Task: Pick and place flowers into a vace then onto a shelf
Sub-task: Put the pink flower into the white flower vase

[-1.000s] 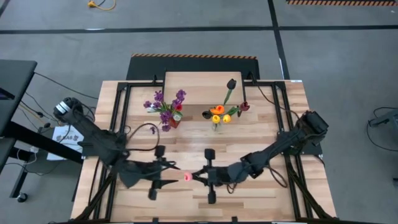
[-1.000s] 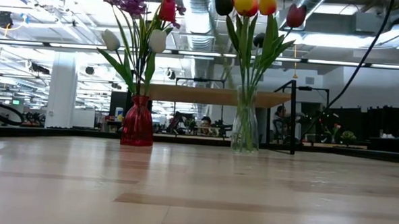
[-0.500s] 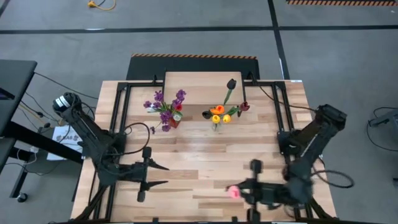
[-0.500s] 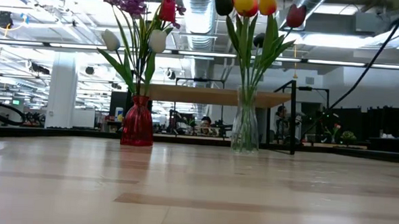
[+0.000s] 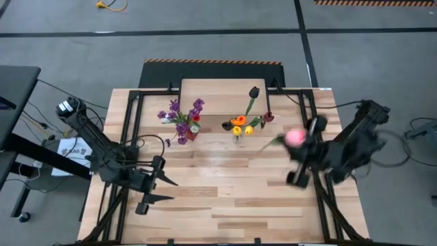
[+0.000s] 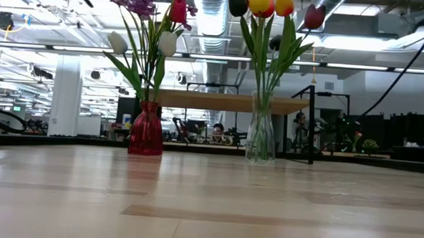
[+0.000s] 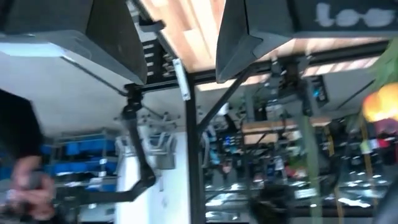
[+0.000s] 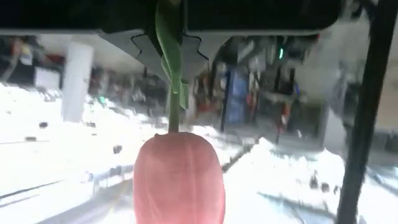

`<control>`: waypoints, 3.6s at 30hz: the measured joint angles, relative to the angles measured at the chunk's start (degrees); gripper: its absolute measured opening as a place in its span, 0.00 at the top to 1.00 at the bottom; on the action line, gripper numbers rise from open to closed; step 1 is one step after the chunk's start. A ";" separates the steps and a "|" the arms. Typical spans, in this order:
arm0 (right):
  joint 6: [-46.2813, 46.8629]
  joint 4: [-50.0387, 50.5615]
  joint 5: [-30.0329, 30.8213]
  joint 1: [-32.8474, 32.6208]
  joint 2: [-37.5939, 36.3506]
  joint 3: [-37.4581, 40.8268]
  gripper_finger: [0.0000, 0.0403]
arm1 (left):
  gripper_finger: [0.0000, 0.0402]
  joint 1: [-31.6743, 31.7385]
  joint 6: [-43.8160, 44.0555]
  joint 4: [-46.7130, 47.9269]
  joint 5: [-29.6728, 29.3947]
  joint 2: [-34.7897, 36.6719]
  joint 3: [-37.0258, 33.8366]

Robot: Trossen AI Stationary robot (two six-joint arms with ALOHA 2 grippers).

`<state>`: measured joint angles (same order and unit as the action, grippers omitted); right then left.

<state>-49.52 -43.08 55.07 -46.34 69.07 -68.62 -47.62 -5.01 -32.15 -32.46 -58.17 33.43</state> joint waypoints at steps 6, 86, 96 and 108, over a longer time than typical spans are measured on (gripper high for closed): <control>7.87 15.19 -19.61 5.86 -10.42 0.00 1.00 | 0.54 0.00 -1.28 0.09 4.32 0.35 0.00; 52.57 20.10 -84.80 74.11 -0.95 11.90 1.00 | 0.54 0.02 -2.70 5.73 6.15 0.98 0.04; 52.57 20.29 -83.53 73.74 -0.93 12.04 1.00 | 0.54 0.02 -2.67 5.72 6.15 0.98 0.05; 51.81 21.94 -83.01 72.51 -0.75 12.06 1.00 | 0.54 0.02 -2.24 5.72 6.17 0.98 0.04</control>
<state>2.29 -21.14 -27.95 26.17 68.31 -56.55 -47.59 -7.25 -26.44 -26.28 -57.19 33.47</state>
